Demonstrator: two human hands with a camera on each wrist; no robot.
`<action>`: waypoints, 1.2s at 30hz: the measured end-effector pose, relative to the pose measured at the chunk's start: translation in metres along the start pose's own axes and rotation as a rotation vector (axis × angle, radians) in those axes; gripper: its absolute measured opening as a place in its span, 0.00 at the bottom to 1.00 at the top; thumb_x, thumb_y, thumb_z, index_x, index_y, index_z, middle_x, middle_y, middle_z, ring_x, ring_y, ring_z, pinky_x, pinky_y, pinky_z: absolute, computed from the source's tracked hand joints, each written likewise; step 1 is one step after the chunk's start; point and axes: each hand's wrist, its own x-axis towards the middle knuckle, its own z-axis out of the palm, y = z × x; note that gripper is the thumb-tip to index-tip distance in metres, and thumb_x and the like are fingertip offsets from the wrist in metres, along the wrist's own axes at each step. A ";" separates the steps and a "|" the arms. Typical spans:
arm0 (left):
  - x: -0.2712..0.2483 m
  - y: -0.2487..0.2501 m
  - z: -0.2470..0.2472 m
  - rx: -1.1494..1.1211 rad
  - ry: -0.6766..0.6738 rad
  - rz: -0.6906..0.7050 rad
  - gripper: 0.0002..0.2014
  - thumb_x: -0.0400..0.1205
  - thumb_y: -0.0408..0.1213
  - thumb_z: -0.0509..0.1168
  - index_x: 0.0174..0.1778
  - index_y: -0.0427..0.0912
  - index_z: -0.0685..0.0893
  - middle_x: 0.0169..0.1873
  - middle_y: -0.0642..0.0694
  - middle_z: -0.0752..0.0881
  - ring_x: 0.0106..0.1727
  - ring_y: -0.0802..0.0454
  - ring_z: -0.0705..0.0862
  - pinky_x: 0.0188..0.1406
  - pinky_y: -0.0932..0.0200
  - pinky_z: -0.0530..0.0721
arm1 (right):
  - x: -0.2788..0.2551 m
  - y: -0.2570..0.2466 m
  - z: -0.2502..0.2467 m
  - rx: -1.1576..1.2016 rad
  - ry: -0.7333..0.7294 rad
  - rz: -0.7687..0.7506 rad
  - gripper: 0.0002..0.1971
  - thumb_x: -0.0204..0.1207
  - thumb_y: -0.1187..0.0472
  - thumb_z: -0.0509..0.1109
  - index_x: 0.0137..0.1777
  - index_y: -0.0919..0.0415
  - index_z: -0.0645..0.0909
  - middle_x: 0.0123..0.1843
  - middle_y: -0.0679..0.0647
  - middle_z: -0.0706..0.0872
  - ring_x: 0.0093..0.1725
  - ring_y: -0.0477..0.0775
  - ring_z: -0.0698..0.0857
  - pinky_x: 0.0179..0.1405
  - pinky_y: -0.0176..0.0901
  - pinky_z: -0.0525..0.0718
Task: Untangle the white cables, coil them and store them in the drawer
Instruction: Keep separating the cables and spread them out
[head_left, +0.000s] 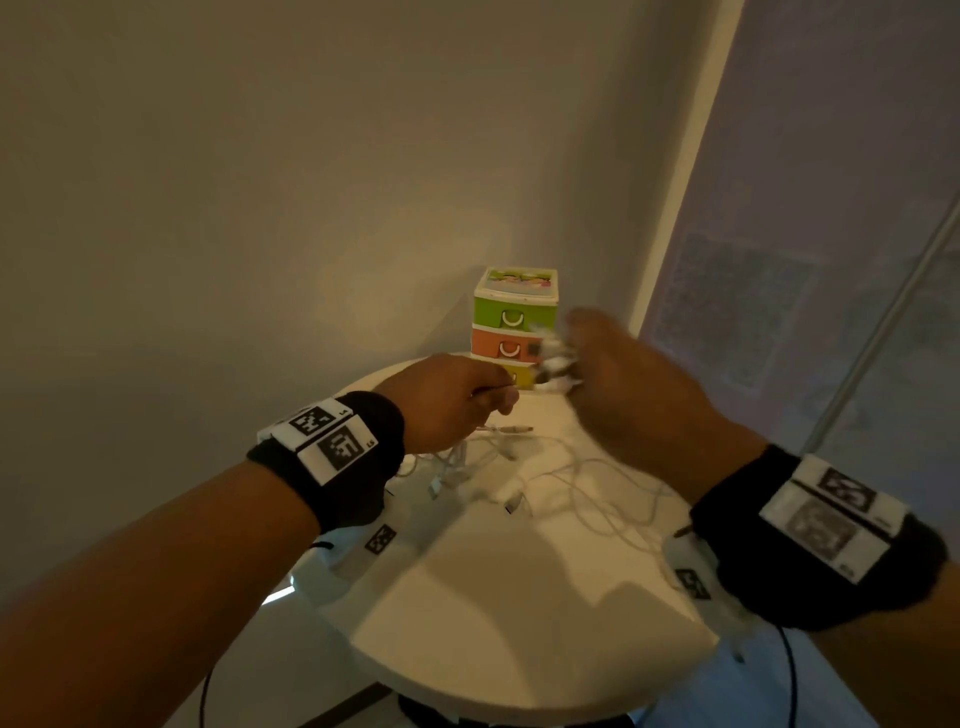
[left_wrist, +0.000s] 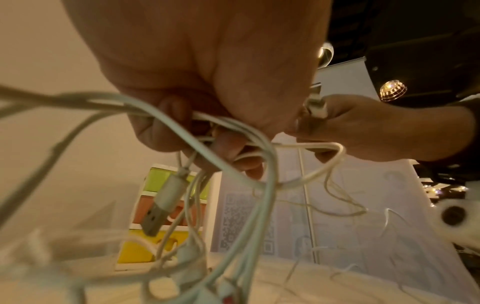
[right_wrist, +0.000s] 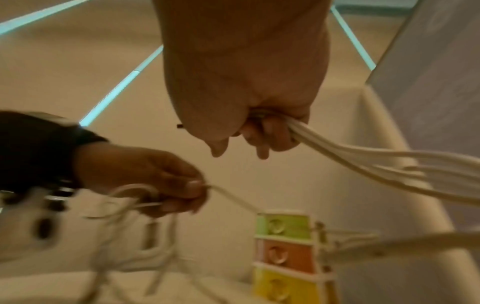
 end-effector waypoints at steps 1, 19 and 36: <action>0.000 0.003 0.000 0.005 0.009 0.021 0.14 0.85 0.35 0.58 0.36 0.55 0.79 0.34 0.56 0.80 0.36 0.57 0.81 0.39 0.63 0.76 | -0.003 -0.011 0.004 0.037 -0.094 -0.071 0.10 0.79 0.62 0.60 0.60 0.57 0.71 0.48 0.53 0.81 0.42 0.58 0.82 0.40 0.53 0.82; 0.000 -0.028 -0.008 -0.102 0.044 -0.093 0.13 0.87 0.47 0.55 0.45 0.49 0.83 0.35 0.54 0.83 0.32 0.61 0.79 0.32 0.66 0.73 | 0.010 0.056 -0.019 -0.217 0.205 0.220 0.06 0.79 0.67 0.62 0.44 0.71 0.76 0.39 0.72 0.84 0.38 0.72 0.83 0.31 0.46 0.67; -0.011 -0.038 -0.016 -0.540 0.137 -0.138 0.10 0.80 0.24 0.59 0.45 0.41 0.84 0.31 0.47 0.79 0.31 0.54 0.77 0.29 0.69 0.77 | -0.001 0.059 0.029 -0.289 0.031 0.223 0.16 0.79 0.46 0.50 0.45 0.59 0.69 0.43 0.61 0.76 0.37 0.63 0.78 0.30 0.52 0.80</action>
